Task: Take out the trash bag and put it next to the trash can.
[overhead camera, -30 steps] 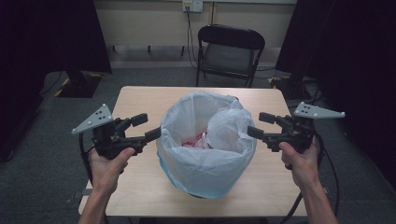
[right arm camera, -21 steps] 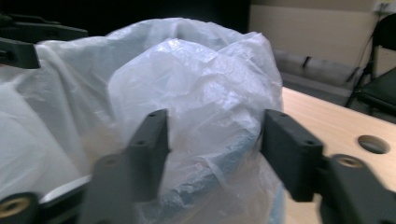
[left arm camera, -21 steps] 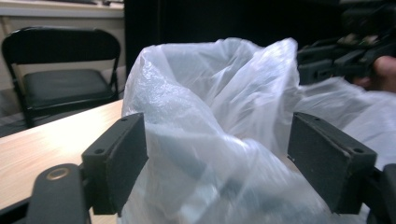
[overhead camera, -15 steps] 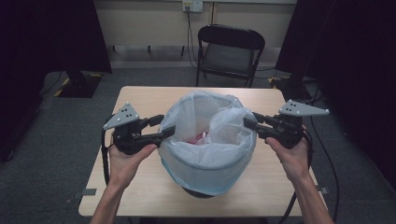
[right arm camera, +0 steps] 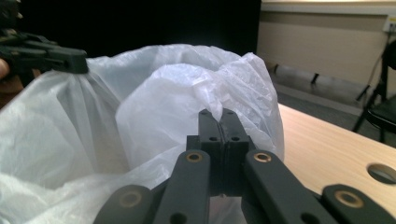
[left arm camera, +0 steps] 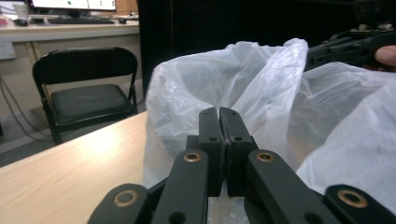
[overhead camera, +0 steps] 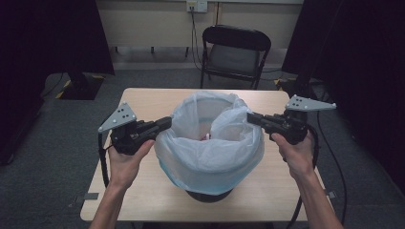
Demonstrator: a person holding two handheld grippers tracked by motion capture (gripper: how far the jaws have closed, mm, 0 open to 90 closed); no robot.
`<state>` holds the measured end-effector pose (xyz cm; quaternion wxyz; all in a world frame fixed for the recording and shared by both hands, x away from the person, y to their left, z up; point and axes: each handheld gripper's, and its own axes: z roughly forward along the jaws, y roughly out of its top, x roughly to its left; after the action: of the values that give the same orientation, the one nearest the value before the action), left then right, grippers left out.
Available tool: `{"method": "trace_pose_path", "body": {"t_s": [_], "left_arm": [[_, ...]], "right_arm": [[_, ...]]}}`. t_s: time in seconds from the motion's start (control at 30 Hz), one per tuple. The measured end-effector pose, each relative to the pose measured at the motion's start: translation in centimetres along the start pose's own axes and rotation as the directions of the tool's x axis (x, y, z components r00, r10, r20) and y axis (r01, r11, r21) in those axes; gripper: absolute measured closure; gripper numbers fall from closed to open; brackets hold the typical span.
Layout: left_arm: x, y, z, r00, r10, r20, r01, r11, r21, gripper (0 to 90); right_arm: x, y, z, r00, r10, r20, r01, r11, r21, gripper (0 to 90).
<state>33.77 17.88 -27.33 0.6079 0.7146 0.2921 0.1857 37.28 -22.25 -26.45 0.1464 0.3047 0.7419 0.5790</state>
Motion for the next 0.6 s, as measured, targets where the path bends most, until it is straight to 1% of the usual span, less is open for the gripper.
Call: {"method": "trace_pose_path", "body": {"t_s": [0.03, 0.1, 0.17, 0.23, 0.3, 0.37, 0.43, 0.53, 0.6], "left_arm": [[-0.2, 0.3, 0.0, 0.9999, 0.002, 0.014, -0.002, 1.0, -0.005, 88.8], [-0.6, 1.1, 0.0, 0.9995, 0.014, 0.028, -0.014, 0.9997, -0.02, 88.9], [-1.0, 1.9, -0.1, 0.9982, 0.014, 0.058, -0.012, 0.999, -0.044, 88.9], [-1.5, 2.8, 0.0, 0.997, 0.018, 0.075, -0.013, 0.9978, -0.065, 88.9], [-1.9, 3.7, 0.2, 0.9941, 0.016, 0.107, -0.007, 0.9964, -0.084, 88.9], [-2.4, 4.5, 0.6, 0.9923, 0.024, 0.122, -0.012, 0.9953, -0.096, 88.9], [-2.9, 5.3, 0.9, 0.9898, 0.032, 0.139, -0.018, 0.9941, -0.107, 88.9], [-3.7, 6.2, 1.6, 0.9847, 0.043, 0.169, -0.024, 0.9934, -0.113, 88.8], [-4.0, 6.3, 2.1, 0.9826, 0.042, 0.181, -0.022, 0.9934, -0.113, 88.9]], "right_arm": [[0.1, 0.2, 0.0, 1.0, 0.0, -0.009, 0.0, 1.0, -0.011, 90.0], [0.4, 0.8, -0.1, 0.9997, 0.002, -0.025, -0.003, 1.0, -0.027, 90.0], [0.8, 1.4, -0.2, 0.9993, -0.004, -0.038, 0.002, 0.999, -0.045, 90.0], [1.1, 2.0, -0.2, 0.9986, -0.008, -0.053, 0.005, 0.998, -0.063, 90.0], [1.6, 2.7, -0.3, 0.9974, -0.018, -0.07, 0.013, 0.997, -0.078, 90.0], [2.1, 3.4, -0.3, 0.9955, -0.025, -0.091, 0.016, 0.995, -0.096, 90.0], [2.7, 4.2, -0.2, 0.9942, -0.039, -0.1, 0.028, 0.994, -0.106, 90.0], [3.6, 5.3, 0.0, 0.9881, -0.054, -0.144, 0.037, 0.992, -0.123, 90.0], [4.3, 5.5, 0.3, 0.9825, -0.064, -0.175, 0.041, 0.99, -0.133, 90.0]]}}
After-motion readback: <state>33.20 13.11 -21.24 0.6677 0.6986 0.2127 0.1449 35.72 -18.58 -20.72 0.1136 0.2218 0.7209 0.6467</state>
